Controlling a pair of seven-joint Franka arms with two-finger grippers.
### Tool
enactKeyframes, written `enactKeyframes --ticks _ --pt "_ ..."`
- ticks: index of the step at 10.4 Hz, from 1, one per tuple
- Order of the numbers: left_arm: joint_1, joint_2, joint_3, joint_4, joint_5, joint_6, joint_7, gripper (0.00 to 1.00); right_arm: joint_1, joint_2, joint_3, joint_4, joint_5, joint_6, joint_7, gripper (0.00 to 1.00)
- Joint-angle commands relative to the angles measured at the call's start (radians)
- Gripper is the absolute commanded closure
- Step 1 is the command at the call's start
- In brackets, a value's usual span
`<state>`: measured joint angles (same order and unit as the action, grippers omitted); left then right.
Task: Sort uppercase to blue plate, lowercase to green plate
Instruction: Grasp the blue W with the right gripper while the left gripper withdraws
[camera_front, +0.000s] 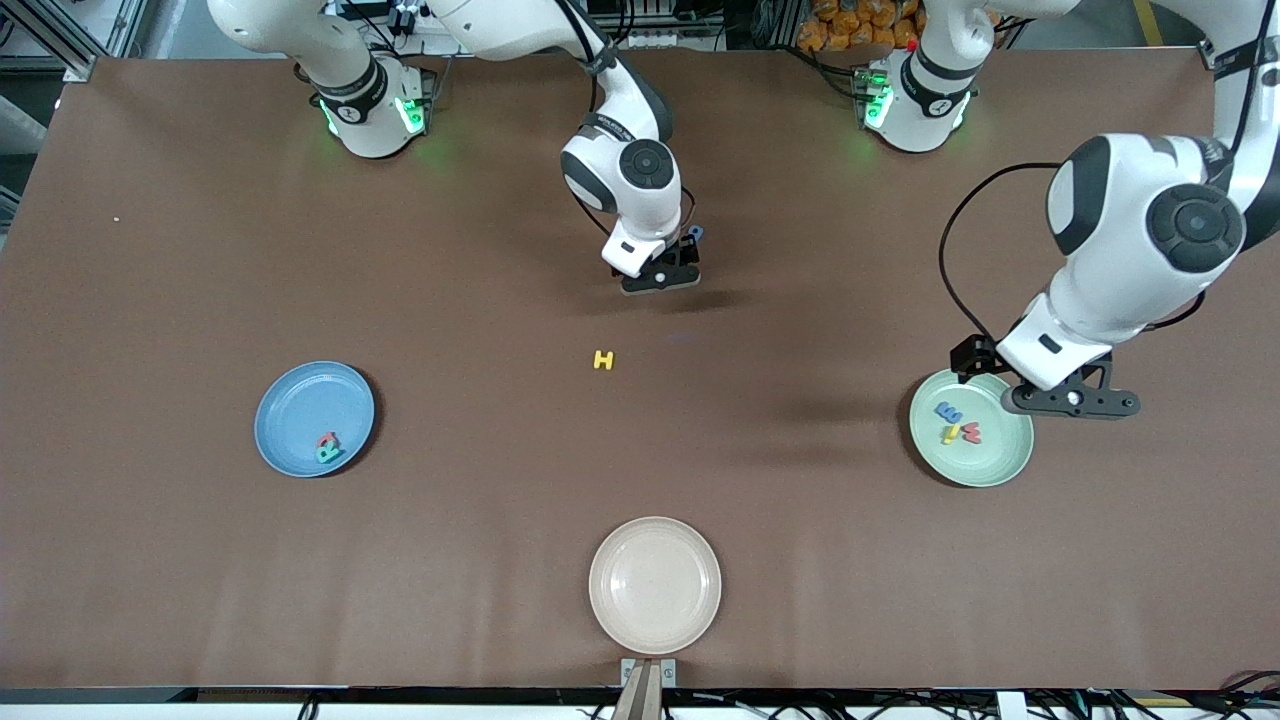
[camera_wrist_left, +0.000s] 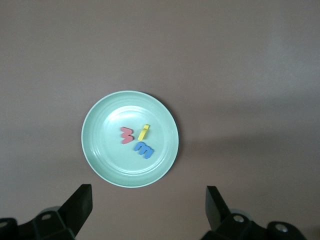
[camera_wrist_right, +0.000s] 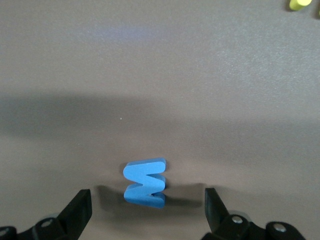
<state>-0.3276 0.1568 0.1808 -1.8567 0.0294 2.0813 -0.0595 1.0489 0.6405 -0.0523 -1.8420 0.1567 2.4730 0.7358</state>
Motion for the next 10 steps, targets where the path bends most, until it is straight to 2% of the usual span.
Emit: enactKeyframes --ticks 1,5,9,10 --pt "-0.010 -0.078 0.016 0.010 -0.034 -0.027 0.015 0.00 0.005 0.011 -0.006 0.012 0.007 0.003 0.013 0.00" --pt "-0.001 -0.157 0.065 0.024 -0.034 -0.032 0.023 0.00 -0.001 0.019 -0.007 0.020 0.007 0.003 0.013 0.00" --pt "-0.010 -0.192 0.121 0.060 -0.034 -0.102 0.027 0.00 0.005 0.031 -0.018 0.029 0.007 0.004 0.014 0.00" --pt "-0.011 -0.194 0.135 0.062 -0.034 -0.105 0.035 0.00 0.005 0.031 -0.018 0.029 0.007 0.004 0.014 0.52"
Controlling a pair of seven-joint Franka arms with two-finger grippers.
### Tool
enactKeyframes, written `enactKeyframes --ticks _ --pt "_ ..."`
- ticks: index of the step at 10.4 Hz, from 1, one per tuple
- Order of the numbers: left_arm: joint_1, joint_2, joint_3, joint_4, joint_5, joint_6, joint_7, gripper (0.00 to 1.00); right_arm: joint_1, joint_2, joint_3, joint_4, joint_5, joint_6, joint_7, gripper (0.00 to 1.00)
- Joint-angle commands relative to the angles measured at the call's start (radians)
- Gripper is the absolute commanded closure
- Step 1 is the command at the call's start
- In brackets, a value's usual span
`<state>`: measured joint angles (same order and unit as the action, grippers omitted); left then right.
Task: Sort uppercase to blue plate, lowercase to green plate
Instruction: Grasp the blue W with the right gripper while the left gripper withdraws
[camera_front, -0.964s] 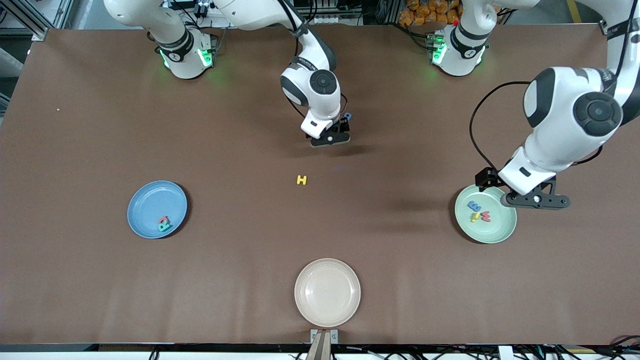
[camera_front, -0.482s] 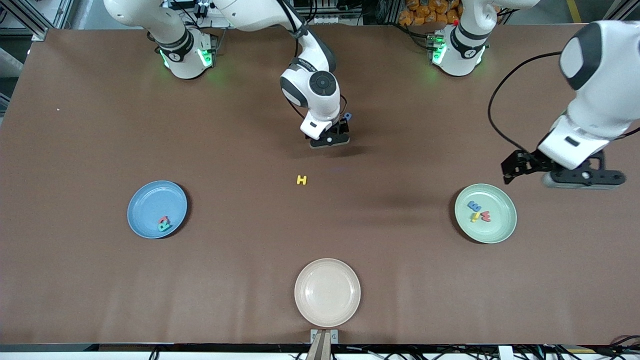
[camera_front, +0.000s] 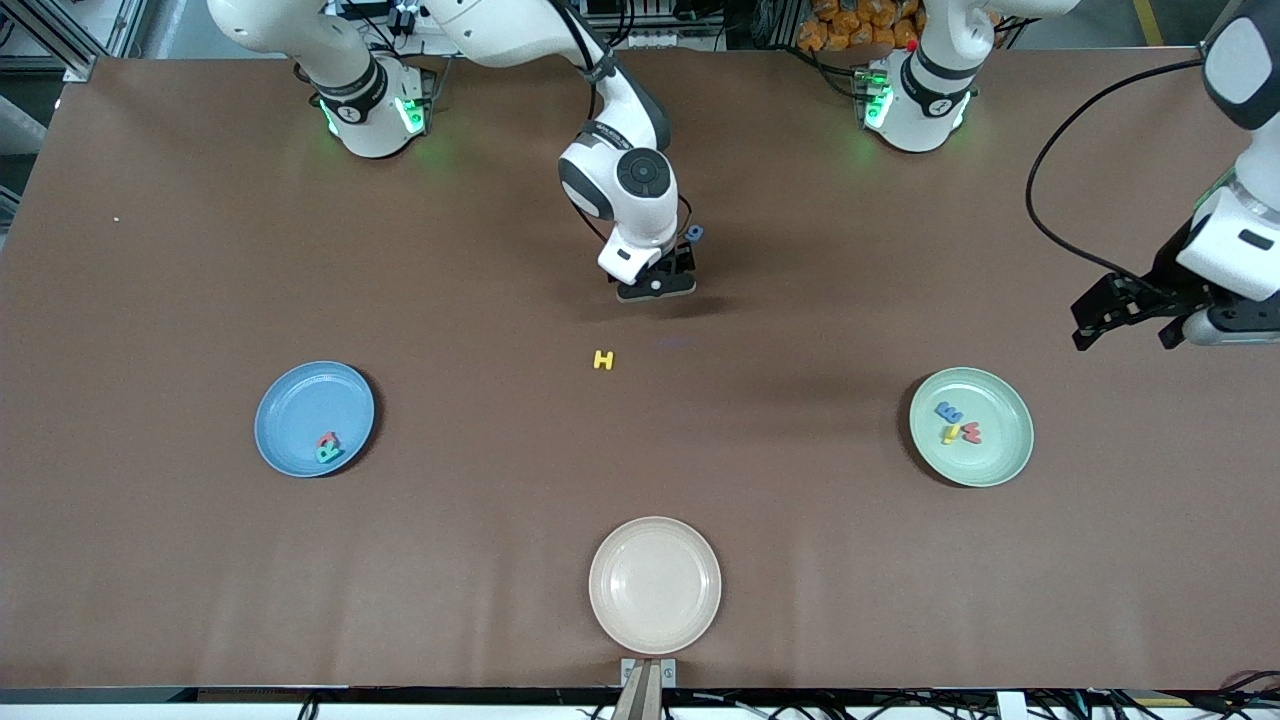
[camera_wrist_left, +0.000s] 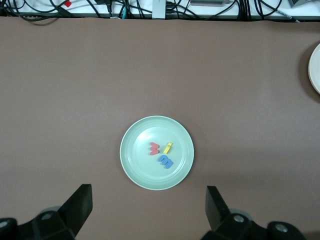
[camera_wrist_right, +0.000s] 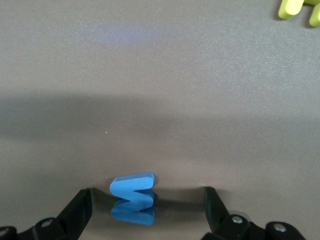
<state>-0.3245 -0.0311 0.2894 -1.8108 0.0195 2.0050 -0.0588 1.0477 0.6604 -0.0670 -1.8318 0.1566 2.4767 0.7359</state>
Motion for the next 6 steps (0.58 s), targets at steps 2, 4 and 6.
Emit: enactKeyframes --ticks 2,4,6 --pt "-0.015 -0.023 0.030 0.018 -0.024 -0.064 0.034 0.00 0.009 0.010 -0.002 0.023 0.009 0.017 0.031 1.00" --pt "-0.015 -0.036 0.030 0.047 -0.024 -0.144 0.031 0.00 0.011 0.008 -0.002 0.022 0.009 0.036 0.031 1.00" --pt "-0.013 -0.030 0.025 0.085 -0.036 -0.201 0.031 0.00 0.006 -0.001 -0.002 0.019 0.009 0.034 0.031 1.00"
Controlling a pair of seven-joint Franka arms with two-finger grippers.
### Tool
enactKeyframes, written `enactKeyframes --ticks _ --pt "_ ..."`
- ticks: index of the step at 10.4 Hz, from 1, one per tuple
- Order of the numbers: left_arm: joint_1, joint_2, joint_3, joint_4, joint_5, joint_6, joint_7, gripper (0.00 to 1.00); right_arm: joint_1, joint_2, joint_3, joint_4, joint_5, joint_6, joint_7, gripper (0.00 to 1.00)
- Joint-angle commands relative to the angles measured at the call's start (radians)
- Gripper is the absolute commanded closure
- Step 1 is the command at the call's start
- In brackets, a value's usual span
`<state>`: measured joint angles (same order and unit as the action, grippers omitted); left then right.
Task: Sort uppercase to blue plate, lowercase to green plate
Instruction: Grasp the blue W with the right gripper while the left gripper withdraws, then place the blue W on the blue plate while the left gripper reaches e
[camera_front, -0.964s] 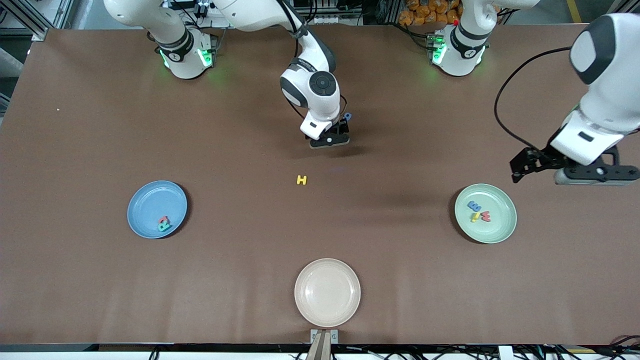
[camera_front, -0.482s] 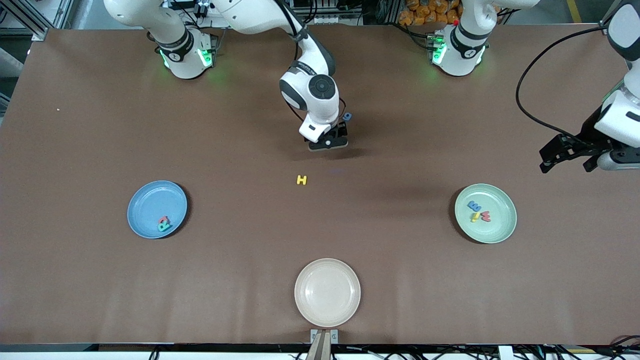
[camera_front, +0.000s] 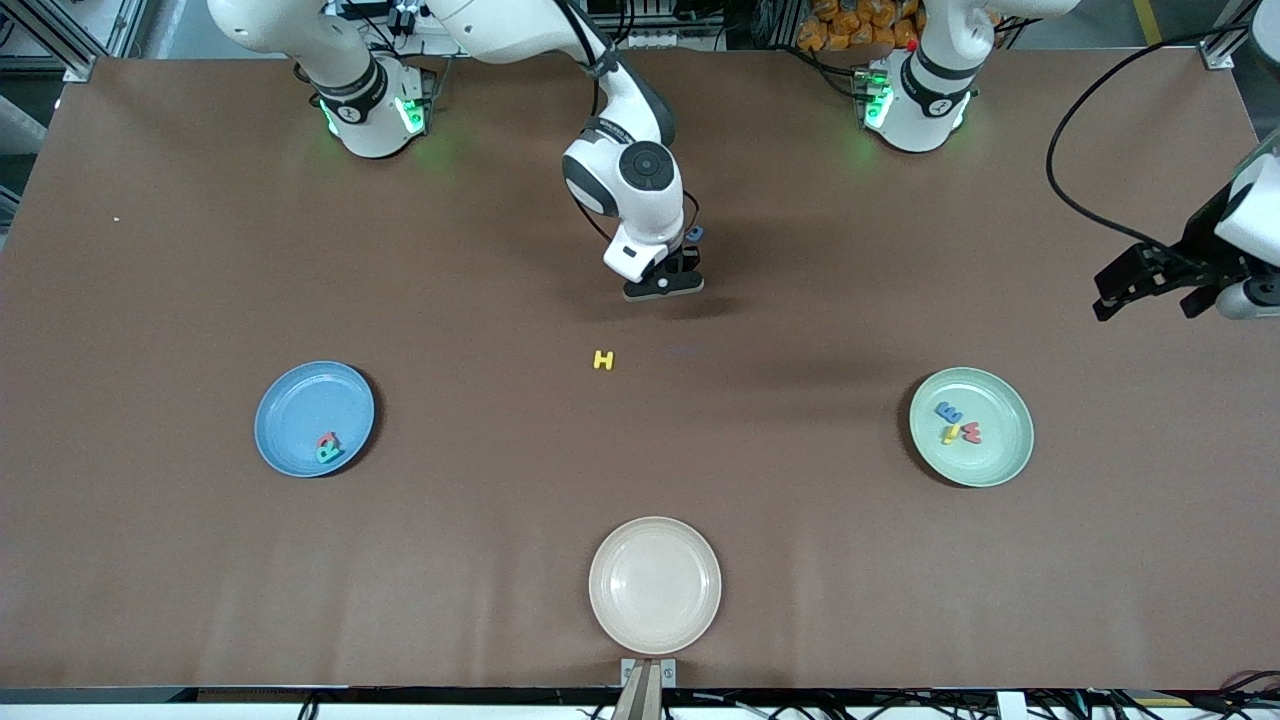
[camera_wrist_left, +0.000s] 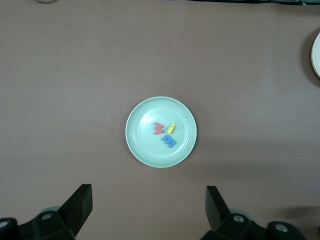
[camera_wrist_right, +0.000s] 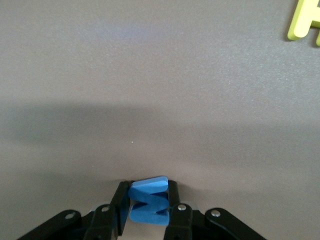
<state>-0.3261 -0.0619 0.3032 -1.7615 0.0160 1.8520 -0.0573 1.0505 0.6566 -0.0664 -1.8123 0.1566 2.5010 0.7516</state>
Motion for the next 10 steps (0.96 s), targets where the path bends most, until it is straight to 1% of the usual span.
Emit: enactKeyframes --ticks 1,2,3,4,6,7,9,10 --pt "-0.005 0.005 0.001 0.040 -0.034 -0.059 0.030 0.00 -0.007 -0.021 -0.009 -0.004 0.009 0.001 0.014 1.00" --pt "0.025 0.008 -0.047 0.048 -0.050 -0.059 0.030 0.00 -0.023 -0.047 -0.041 -0.005 0.008 -0.011 0.002 1.00" --pt "0.112 0.010 -0.129 0.054 -0.056 -0.060 0.030 0.00 -0.049 -0.067 -0.079 -0.004 0.007 -0.031 -0.012 1.00" --pt "0.177 0.011 -0.206 0.062 -0.057 -0.060 0.025 0.00 -0.061 -0.071 -0.135 -0.004 0.007 -0.033 -0.059 1.00" --pt "0.214 0.019 -0.248 0.069 -0.057 -0.062 0.025 0.00 -0.069 -0.057 -0.275 -0.004 0.006 -0.066 -0.157 1.00" --pt "0.214 0.019 -0.253 0.070 -0.057 -0.062 0.024 0.00 -0.114 -0.055 -0.317 -0.001 0.006 -0.097 -0.267 1.00" --pt "0.210 0.020 -0.260 0.066 -0.057 -0.062 0.022 0.00 -0.274 -0.060 -0.317 0.002 0.007 -0.113 -0.539 1.00" --pt "0.208 0.023 -0.280 0.062 -0.056 -0.062 0.019 0.00 -0.340 -0.069 -0.320 0.004 0.007 -0.157 -0.663 1.00"
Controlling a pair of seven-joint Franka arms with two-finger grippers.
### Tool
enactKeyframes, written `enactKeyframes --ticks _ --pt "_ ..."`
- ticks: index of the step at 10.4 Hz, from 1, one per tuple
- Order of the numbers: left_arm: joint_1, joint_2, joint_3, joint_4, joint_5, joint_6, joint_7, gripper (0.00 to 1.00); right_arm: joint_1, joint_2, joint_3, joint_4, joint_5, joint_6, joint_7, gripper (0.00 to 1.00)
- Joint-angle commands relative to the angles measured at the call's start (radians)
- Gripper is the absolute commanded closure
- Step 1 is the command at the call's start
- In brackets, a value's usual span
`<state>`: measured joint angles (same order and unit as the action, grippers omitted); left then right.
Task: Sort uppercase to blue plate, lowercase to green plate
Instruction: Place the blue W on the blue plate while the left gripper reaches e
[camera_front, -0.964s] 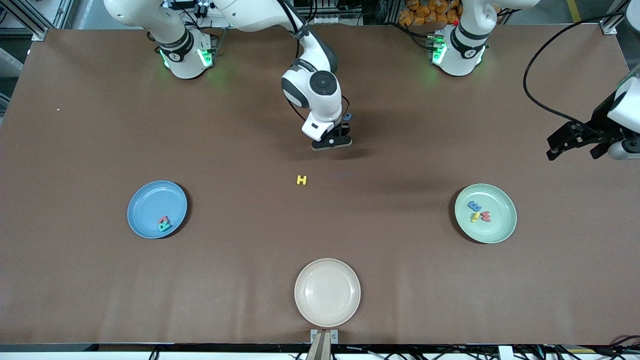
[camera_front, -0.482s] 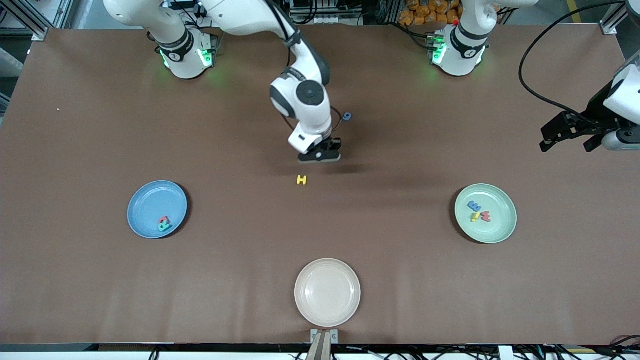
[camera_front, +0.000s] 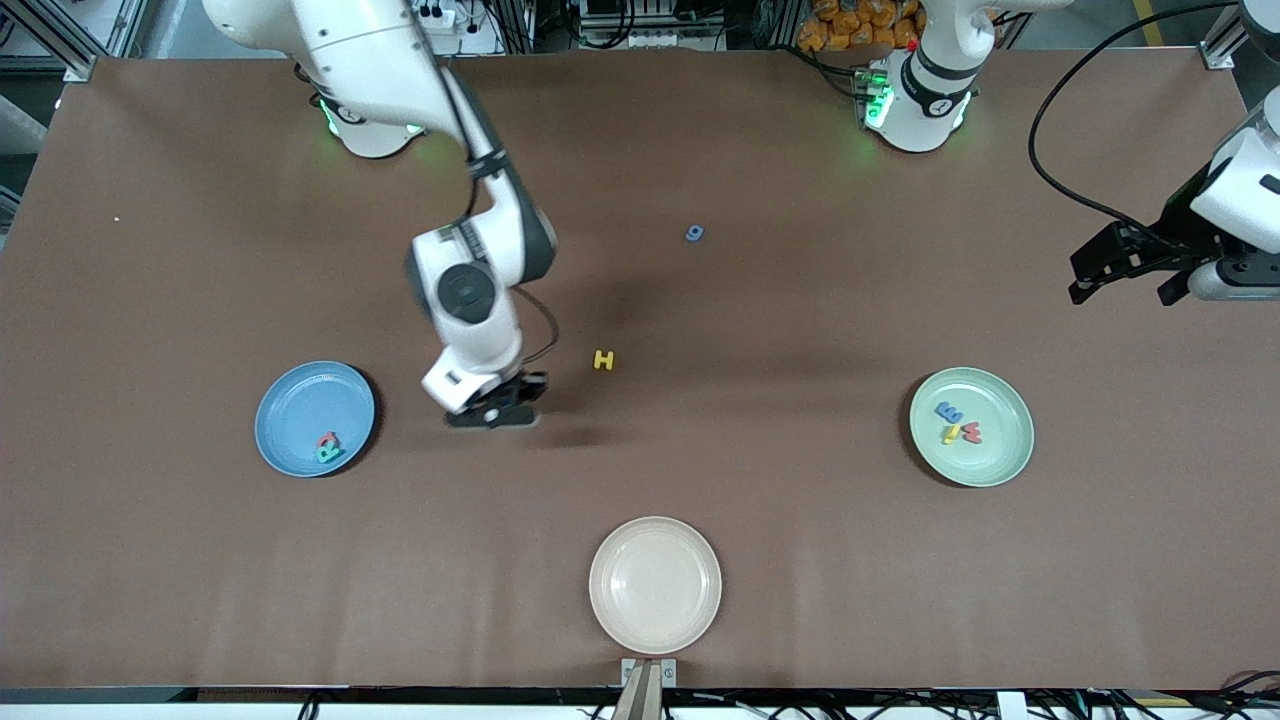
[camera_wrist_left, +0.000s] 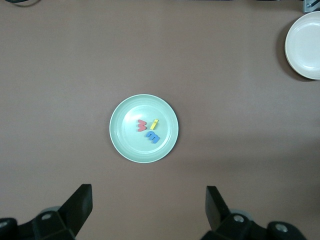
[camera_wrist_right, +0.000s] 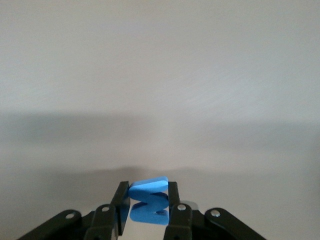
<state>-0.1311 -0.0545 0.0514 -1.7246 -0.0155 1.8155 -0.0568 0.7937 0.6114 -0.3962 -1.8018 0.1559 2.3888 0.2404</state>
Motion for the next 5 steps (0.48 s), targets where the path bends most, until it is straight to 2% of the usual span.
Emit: enactKeyframes --ticks 1,3,5 --pt "0.013 0.019 -0.044 0.023 -0.024 -0.025 0.012 0.00 -0.150 -0.031 0.007 -0.004 0.010 -0.086 -0.277 1.00" --pt "0.007 0.025 -0.091 0.020 -0.024 -0.044 0.006 0.00 -0.252 -0.067 0.007 -0.005 0.011 -0.175 -0.450 1.00" --pt "0.001 0.041 -0.163 0.008 -0.024 -0.050 -0.003 0.00 -0.293 -0.107 -0.009 -0.004 0.007 -0.250 -0.530 1.00"
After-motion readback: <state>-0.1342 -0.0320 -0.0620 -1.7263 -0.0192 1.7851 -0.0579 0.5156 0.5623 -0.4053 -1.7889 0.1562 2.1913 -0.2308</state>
